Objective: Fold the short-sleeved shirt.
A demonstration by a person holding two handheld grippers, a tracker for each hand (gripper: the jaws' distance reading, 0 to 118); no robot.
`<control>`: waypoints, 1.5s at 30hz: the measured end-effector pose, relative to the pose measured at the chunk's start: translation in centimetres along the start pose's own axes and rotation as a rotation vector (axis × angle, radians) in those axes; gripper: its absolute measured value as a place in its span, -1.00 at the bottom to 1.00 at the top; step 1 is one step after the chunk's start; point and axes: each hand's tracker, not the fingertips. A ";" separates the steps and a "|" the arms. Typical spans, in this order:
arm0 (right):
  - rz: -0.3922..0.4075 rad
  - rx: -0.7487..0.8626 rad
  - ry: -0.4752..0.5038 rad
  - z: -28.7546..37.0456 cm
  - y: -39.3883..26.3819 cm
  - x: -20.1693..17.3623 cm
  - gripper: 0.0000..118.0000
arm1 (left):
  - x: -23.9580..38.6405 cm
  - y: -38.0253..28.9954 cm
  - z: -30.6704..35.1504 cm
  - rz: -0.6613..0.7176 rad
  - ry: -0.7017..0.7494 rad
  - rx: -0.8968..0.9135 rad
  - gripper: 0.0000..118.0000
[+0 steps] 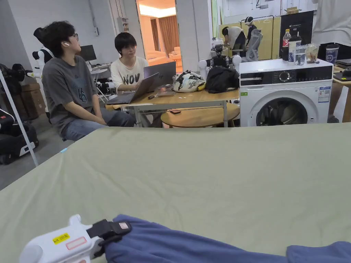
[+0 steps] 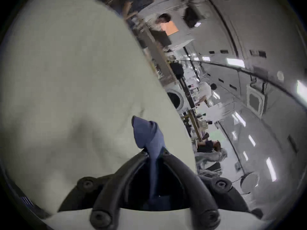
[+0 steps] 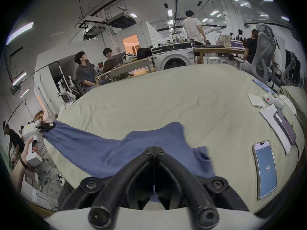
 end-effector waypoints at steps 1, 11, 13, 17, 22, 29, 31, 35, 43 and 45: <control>-0.009 0.001 0.007 0.1 -0.1 0.0 -1.00 | 1.3 0.6 0.8 0.000 -0.031 0.025 -0.98; -0.025 0.038 0.052 2.5 -0.2 -0.6 -1.00 | 12.3 -10.0 -9.9 -0.366 -0.024 -0.248 -0.98; -0.035 0.050 0.058 4.0 -1.0 -0.4 -1.00 | 13.5 -13.3 -13.7 -0.468 0.046 -0.314 -0.98; -0.014 0.057 0.012 5.2 -2.5 1.3 -1.00 | 15.5 -17.4 -17.9 -0.496 -0.026 -0.471 -0.70; -0.042 0.030 -0.018 5.4 -2.8 3.6 -1.00 | 17.3 -17.5 -17.8 -0.569 -0.085 -0.433 -0.30; -0.092 0.021 -0.010 5.0 -2.7 4.7 -1.00 | 13.2 -17.4 -19.3 -0.426 -0.013 -0.452 -1.00; -0.092 0.012 -0.005 4.8 -2.6 4.2 -1.00 | 12.7 -20.3 -20.2 -0.397 -0.007 -0.596 -1.00; -0.066 -0.010 0.002 4.2 -2.6 3.2 -1.00 | 11.4 -23.0 -21.6 -0.385 -0.054 -0.659 -1.00; -0.054 -0.037 0.030 2.6 -2.2 3.0 -1.00 | 10.1 -12.8 -14.2 -0.336 -0.101 -0.426 -0.07; -0.057 -0.047 0.035 2.2 -2.3 2.8 -1.00 | 7.7 -10.4 -12.4 -0.248 -0.096 -0.363 -0.04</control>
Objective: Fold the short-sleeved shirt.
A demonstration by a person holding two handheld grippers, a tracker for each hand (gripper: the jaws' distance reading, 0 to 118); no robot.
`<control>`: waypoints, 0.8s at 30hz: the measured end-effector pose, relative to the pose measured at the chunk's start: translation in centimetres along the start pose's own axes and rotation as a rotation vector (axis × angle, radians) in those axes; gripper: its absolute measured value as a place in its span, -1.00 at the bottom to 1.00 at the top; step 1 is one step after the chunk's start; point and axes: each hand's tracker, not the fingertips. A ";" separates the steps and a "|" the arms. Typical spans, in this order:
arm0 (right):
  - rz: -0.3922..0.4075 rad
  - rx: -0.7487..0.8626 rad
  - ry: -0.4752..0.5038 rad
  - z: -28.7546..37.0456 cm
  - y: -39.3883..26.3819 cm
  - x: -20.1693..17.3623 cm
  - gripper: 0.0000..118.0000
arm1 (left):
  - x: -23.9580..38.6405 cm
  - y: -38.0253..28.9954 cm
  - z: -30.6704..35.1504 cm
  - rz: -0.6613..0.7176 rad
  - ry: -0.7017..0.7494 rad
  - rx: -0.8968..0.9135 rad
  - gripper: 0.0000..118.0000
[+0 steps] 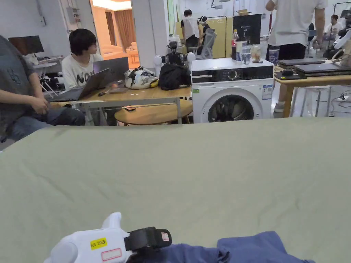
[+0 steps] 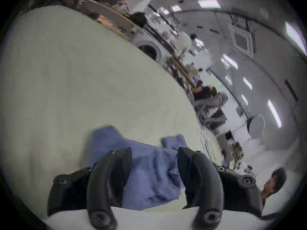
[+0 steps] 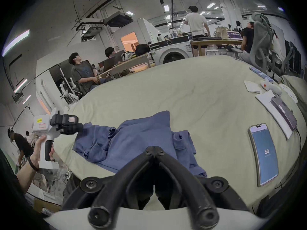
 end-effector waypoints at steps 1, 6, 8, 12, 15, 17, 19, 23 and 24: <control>0.001 -0.006 0.003 -0.2 0.0 0.0 -1.00 | -1.6 0.2 1.0 0.061 0.016 0.014 -0.03; 0.001 -0.023 0.015 -0.7 -0.4 -0.6 -1.00 | -6.7 -1.8 0.4 0.292 0.031 -0.020 -0.04; 0.003 -0.032 0.016 -0.7 -0.5 -0.8 -1.00 | -7.5 -3.4 -1.5 0.369 -0.058 -0.050 -0.15; 0.014 -0.032 0.000 0.0 -0.5 -0.8 -1.00 | -8.5 -4.2 -3.2 0.482 -0.097 0.002 -0.98; 0.015 -0.019 -0.007 0.5 0.0 -0.5 -1.00 | -5.5 -4.1 -0.5 0.401 -0.112 0.054 -0.98; 0.015 -0.008 -0.004 0.6 0.5 -0.2 -1.00 | -4.2 -2.8 2.1 0.335 -0.119 0.109 -0.98; 0.009 0.001 -0.004 0.2 1.1 0.1 -1.00 | -3.3 -0.5 5.2 0.278 -0.088 0.161 -0.98; -0.055 0.016 0.057 -0.5 1.9 0.6 -1.00 | 2.1 2.7 9.5 0.027 0.149 0.222 -0.98; -0.061 0.021 0.061 -0.6 2.1 0.6 -1.00 | 3.5 3.0 9.4 0.044 0.164 0.210 -0.98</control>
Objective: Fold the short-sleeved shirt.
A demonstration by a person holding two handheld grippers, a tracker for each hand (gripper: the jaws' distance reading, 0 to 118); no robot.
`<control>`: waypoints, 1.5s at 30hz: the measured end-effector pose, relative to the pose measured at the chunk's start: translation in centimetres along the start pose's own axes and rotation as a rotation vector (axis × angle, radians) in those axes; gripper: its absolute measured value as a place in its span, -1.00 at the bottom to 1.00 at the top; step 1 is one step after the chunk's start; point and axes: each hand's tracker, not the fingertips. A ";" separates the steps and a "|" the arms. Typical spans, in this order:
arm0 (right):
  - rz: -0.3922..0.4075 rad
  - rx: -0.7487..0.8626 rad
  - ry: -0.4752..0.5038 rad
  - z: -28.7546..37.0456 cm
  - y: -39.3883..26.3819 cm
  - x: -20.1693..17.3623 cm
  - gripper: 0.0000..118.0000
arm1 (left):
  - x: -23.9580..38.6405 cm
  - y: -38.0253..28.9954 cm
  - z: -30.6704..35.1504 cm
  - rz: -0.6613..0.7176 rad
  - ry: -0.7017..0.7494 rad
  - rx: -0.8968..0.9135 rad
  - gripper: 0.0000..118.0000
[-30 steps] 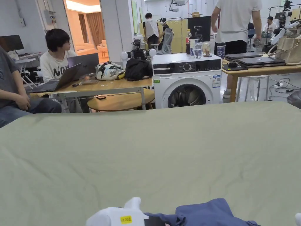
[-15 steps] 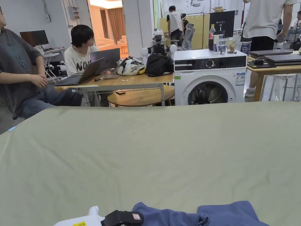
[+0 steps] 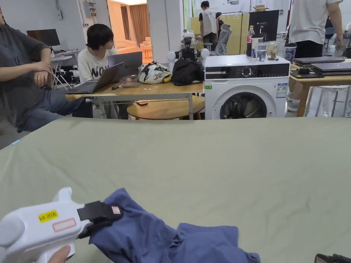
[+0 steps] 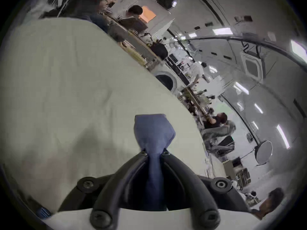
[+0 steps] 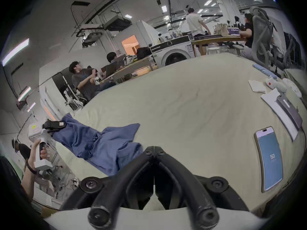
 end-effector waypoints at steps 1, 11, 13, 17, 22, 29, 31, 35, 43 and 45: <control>-0.002 0.004 0.003 -0.1 0.1 0.0 -1.00 | 1.2 -0.3 -0.6 0.038 -0.050 -0.025 -0.98; 0.020 0.046 -0.013 2.4 -1.0 -1.3 -1.00 | 10.6 -12.6 -17.8 -0.120 -0.195 -0.458 -0.76; 0.028 0.042 -0.034 2.8 -1.3 -0.8 -1.00 | 11.9 -13.1 -17.0 -0.270 -0.223 -0.383 -0.30; 0.036 0.018 -0.080 2.5 -1.8 0.3 -1.00 | 11.4 -11.0 -14.9 -0.293 -0.302 -0.309 -0.45; -0.007 -0.001 -0.035 1.6 -2.7 0.4 -1.00 | 8.2 -11.5 -16.8 -0.220 -0.220 -0.310 -1.00; 0.060 -0.073 -0.002 0.2 -3.4 -2.6 -1.00 | 8.2 -17.2 -21.9 -0.265 -0.162 -0.523 -1.00; 0.091 -0.093 0.009 -0.7 -3.4 -3.6 -1.00 | 9.0 -16.1 -20.0 -0.228 -0.194 -0.521 -1.00; 0.179 -0.172 0.080 -5.3 -2.5 -6.4 -1.00 | 9.4 -12.5 -14.6 -0.388 -0.241 -0.399 -0.06; 0.407 -0.458 -0.094 -16.1 -1.6 -9.8 -1.00 | 0.5 -5.9 -8.3 -0.209 -0.121 -0.273 0.06; 0.405 -0.406 -0.091 -15.9 -1.6 -10.1 -1.00 | -1.3 -5.7 -8.8 -0.115 -0.157 -0.283 0.06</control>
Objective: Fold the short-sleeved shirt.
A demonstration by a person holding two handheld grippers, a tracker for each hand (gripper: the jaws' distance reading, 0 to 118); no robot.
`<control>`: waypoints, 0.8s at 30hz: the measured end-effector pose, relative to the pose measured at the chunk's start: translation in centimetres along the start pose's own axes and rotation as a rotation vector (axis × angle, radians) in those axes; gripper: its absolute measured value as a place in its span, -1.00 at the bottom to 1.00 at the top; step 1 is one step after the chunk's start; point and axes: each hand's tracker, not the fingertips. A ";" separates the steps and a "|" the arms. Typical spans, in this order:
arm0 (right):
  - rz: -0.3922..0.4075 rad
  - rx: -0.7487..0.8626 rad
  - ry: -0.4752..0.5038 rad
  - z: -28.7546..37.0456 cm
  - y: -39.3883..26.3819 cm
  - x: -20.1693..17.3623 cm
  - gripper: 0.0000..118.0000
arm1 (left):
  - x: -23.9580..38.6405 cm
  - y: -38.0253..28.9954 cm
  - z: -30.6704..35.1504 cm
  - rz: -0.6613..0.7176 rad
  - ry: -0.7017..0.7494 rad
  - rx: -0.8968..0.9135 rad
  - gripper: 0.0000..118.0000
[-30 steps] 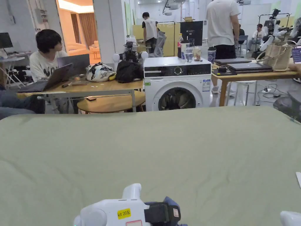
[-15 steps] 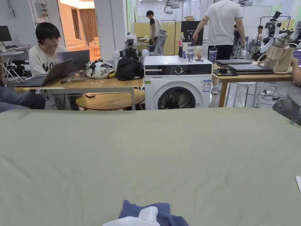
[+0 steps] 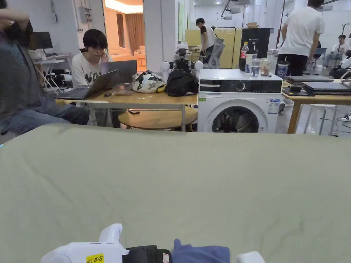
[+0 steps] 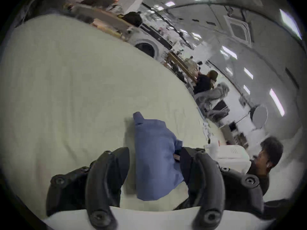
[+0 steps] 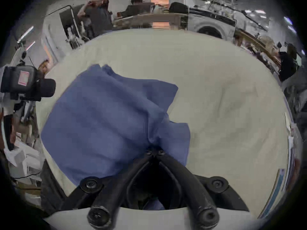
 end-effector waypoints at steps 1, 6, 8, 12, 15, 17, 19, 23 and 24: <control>0.002 -0.015 -0.015 0.4 0.2 -0.3 -1.00 | -0.8 0.0 -0.6 0.027 -0.015 -0.009 0.06; 0.057 0.002 -0.068 0.2 -0.5 -1.2 -1.00 | -3.1 -0.9 -5.8 0.085 -0.081 -0.131 0.06; 0.036 0.011 -0.059 0.2 -0.6 -0.8 -1.00 | -3.1 -1.7 -7.8 0.080 -0.069 -0.143 -0.07; -0.016 0.019 -0.018 0.3 -0.6 0.1 -1.00 | -3.5 -2.4 -9.5 0.205 -0.068 -0.141 -0.65; -0.082 0.052 0.047 1.3 -0.7 0.9 -1.00 | -3.3 -2.4 -8.3 0.168 -0.115 -0.102 -0.67; -0.122 0.169 0.077 3.3 -0.4 0.1 -1.00 | -3.1 -1.7 -5.9 0.204 -0.148 -0.066 -0.68; -0.038 0.277 0.090 4.7 1.5 -2.2 -1.00 | -4.2 -0.6 -1.8 0.239 -0.162 0.011 -0.68; 0.051 0.318 0.191 3.7 6.4 -7.7 -1.00 | -8.4 1.7 8.9 0.187 0.029 0.173 -0.68; 0.063 0.321 0.232 2.7 7.9 -9.3 -1.00 | -9.8 2.3 11.6 0.193 0.075 0.201 -0.68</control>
